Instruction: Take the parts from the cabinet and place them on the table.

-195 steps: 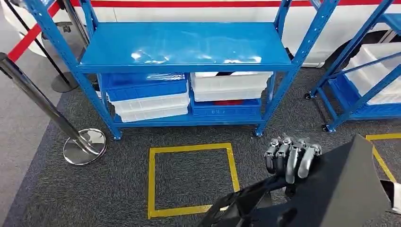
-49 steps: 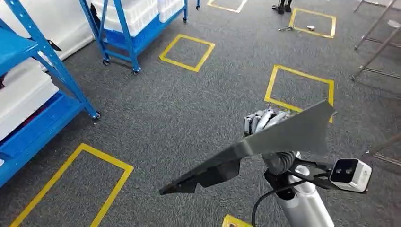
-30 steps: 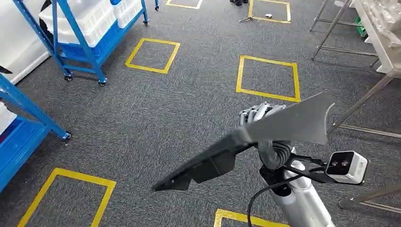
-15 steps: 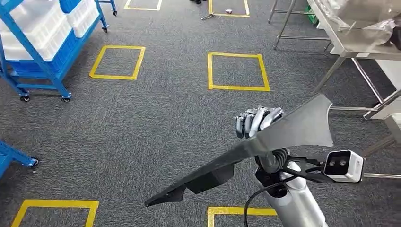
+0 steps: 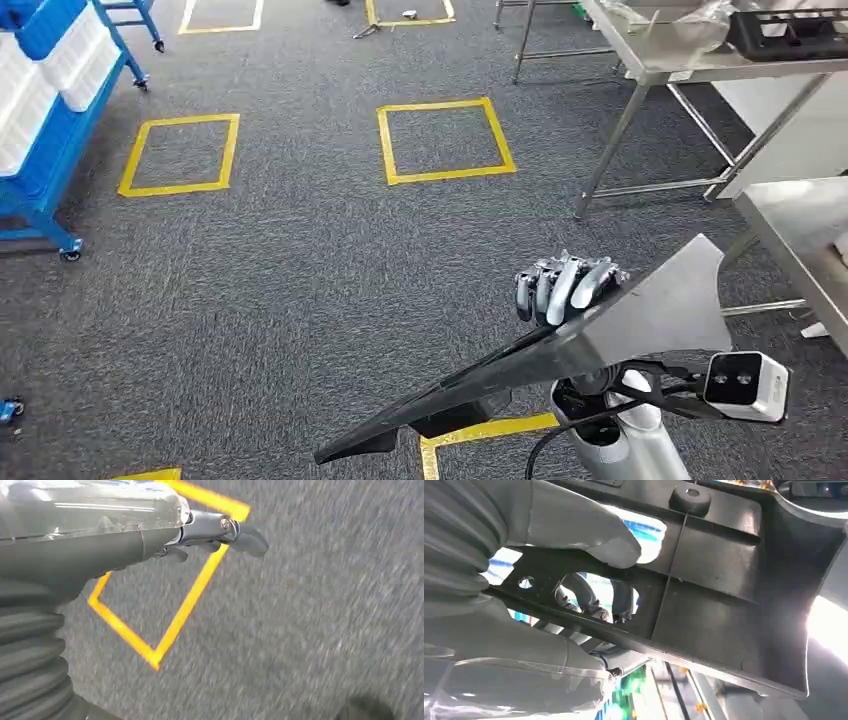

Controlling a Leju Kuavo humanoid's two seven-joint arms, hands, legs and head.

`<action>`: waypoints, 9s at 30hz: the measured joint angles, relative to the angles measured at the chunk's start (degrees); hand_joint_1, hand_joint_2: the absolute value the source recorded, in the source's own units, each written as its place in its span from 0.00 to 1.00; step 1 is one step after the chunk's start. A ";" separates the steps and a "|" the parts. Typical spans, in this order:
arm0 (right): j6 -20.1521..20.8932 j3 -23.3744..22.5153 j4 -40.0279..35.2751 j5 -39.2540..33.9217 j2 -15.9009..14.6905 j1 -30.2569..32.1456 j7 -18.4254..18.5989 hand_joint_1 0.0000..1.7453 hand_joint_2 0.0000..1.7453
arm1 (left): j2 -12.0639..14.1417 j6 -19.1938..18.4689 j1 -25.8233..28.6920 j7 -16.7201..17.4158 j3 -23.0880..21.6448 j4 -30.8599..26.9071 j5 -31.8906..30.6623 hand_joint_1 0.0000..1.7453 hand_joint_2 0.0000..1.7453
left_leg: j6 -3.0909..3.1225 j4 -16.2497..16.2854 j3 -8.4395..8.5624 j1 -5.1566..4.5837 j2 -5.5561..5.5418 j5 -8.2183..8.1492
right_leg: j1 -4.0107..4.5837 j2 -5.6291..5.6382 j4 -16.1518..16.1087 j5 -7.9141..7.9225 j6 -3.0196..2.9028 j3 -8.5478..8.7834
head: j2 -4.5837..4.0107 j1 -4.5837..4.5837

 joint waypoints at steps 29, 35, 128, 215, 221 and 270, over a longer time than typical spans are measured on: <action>3.26 -6.86 -6.84 9.81 3.06 9.71 0.00 0.98 1.00 | 2.18 -0.31 -0.30 -2.53 1.57 0.11 -0.04 0.00 1.00 | -0.10 -1.99 -0.14 -0.49 4.83 1.84 | 0.58 -0.47 0.88 -1.14 0.29 0.11 | 0.00 -0.02; 2.84 -6.95 -7.06 9.66 3.41 9.84 -0.02 0.98 1.00 | 1.22 -0.50 0.17 -2.01 0.44 0.00 -0.04 0.00 1.00 | -0.55 15.23 -9.07 0.01 -2.63 -4.86 | -0.13 4.08 -0.23 -0.64 -0.43 1.44 | 0.00 -0.04; -5.40 -0.72 -1.79 -0.98 -9.31 -0.53 0.00 0.98 1.00 | -3.65 -0.96 -0.19 -1.51 1.33 -0.59 0.04 0.00 1.00 | -0.89 13.46 -9.11 -0.03 -2.69 -2.11 | -1.02 5.05 0.69 -0.82 0.29 1.07 | 0.00 -0.02; -12.48 2.38 -2.14 2.75 -7.61 -4.34 0.22 0.98 1.00 | -1.95 -3.85 -1.27 -1.07 0.61 -0.63 -0.02 0.00 1.00 | -0.15 7.35 -2.31 -0.70 -3.92 1.46 | -1.25 1.47 1.02 -0.47 -0.17 0.41 | 0.00 -0.02; -12.28 2.38 -2.64 2.36 -7.45 -4.72 0.52 0.98 1.00 | -1.97 -3.69 -1.10 -1.55 0.61 -0.63 -0.02 0.00 1.00 | -0.39 7.95 -8.39 -0.34 -3.58 -0.06 | -1.26 1.59 1.03 -3.23 0.03 3.96 | 0.00 -0.02; -41.64 16.45 81.71 76.77 -0.65 -63.99 26.50 0.98 1.00 | -2.65 -9.57 -3.15 -7.89 -3.76 -1.66 -1.92 0.00 1.00 | 1.87 -1.84 -5.32 -0.94 -4.40 6.96 | -0.76 1.38 0.88 0.46 1.75 -1.13 | 0.00 0.00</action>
